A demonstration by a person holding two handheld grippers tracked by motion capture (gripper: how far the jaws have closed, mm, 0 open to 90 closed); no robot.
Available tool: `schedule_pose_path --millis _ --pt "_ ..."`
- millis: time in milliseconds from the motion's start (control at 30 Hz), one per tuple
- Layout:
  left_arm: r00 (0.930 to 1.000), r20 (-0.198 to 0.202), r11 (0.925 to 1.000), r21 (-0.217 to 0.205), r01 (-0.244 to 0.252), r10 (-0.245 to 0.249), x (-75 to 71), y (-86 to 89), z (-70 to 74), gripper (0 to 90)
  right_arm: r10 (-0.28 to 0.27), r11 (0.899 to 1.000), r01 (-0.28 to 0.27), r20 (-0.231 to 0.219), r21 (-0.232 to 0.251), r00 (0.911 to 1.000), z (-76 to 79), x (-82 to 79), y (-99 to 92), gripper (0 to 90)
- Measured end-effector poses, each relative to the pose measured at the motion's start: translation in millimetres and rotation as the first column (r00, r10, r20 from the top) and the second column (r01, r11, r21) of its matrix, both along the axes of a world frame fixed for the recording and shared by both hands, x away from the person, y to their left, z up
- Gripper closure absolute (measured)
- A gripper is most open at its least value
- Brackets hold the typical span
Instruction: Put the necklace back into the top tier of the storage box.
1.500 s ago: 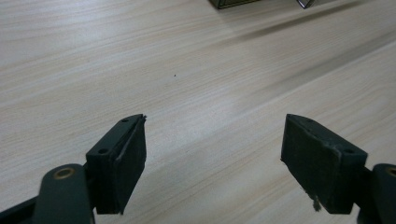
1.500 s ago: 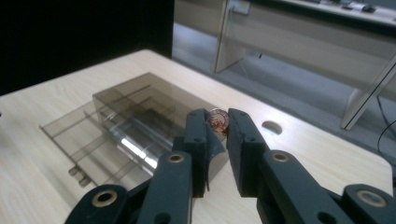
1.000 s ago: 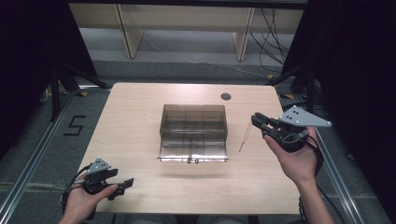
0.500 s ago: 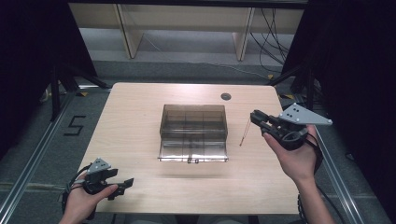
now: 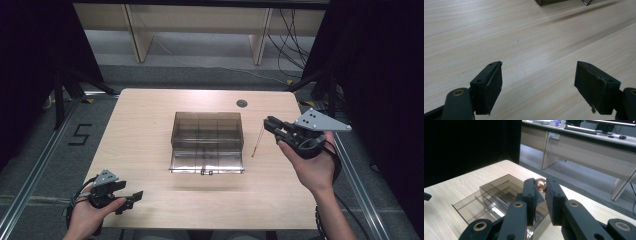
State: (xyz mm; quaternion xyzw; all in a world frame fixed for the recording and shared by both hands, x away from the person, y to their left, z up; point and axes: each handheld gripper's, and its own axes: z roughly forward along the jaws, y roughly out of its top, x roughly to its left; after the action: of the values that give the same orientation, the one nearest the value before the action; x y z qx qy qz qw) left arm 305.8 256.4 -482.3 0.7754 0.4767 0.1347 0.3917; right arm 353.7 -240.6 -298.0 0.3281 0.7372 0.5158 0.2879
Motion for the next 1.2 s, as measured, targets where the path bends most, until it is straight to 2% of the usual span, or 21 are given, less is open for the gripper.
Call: schedule_pose_path --millis 33,67,100,133,233,267,367,433,533,700,767,1200 --pt "1.0000 0.000 1.0000 -0.001 -0.001 0.001 0.0 0.0 0.0 22.3 0.013 1.000 -0.013 0.008 -0.011 0.9999 0.9 1.0 1.2 79.1" --pt "1.0000 0.000 1.0000 -0.001 -0.001 0.001 0.0 0.0 0.0 22.3 0.005 1.000 -0.005 -0.016 0.004 0.9999 0.7 -0.1 2.6 79.2" --pt "1.0000 0.000 1.0000 0.000 0.000 0.000 0.0 0.0 0.0 22.3 0.005 1.000 -0.005 -0.016 0.004 0.9999 0.7 -0.1 2.6 79.2" --pt "1.0000 0.000 1.0000 -0.001 0.000 0.000 0.0 -0.1 0.0 22.3 0.015 1.000 -0.015 0.005 -0.008 0.9999 1.3 1.4 3.1 79.1" --pt "1.0000 0.000 1.0000 -0.001 0.000 0.000 -0.1 -0.1 0.2 22.3 0.004 1.000 -0.004 0.013 0.000 0.9999 1.2 1.8 5.3 79.1" --pt "1.0000 0.000 1.0000 -0.001 -0.001 0.001 -0.1 -0.1 0.1 22.3 0.013 1.000 -0.013 -0.003 -0.001 0.9999 2.0 1.4 5.8 79.1" --pt "1.0000 0.002 1.0000 -0.005 -0.005 0.005 -0.2 -0.5 0.0 22.3 0.021 1.000 -0.021 0.005 -0.002 0.9998 2.7 2.7 8.4 79.1" --pt "0.9999 -0.011 1.0000 0.000 0.005 -0.005 -0.2 0.3 1.0 22.3 0.026 1.000 -0.026 0.008 -0.004 0.9996 2.7 3.2 8.8 79.1" --pt "0.9999 -0.010 1.0000 0.000 0.005 -0.005 -0.1 0.3 0.9 22.3 0.029 1.000 -0.029 -0.007 0.005 0.9996 2.5 3.3 11.0 79.1" --pt "0.9999 -0.011 1.0000 0.003 0.006 -0.006 -0.1 0.7 1.0 22.3 0.027 1.000 -0.027 0.000 0.004 0.9996 3.0 4.2 12.6 79.1" --pt "0.9999 -0.010 1.0000 -0.001 0.005 -0.005 -0.1 0.2 0.8 22.3 0.026 1.000 -0.026 -0.014 0.018 0.9996 2.8 3.4 14.5 79.1" --pt "1.0000 0.002 1.0000 -0.002 0.003 -0.003 0.0 0.0 -0.3 22.3 0.043 0.999 -0.043 0.008 -0.001 0.9990 6.0 6.8 21.3 79.1"
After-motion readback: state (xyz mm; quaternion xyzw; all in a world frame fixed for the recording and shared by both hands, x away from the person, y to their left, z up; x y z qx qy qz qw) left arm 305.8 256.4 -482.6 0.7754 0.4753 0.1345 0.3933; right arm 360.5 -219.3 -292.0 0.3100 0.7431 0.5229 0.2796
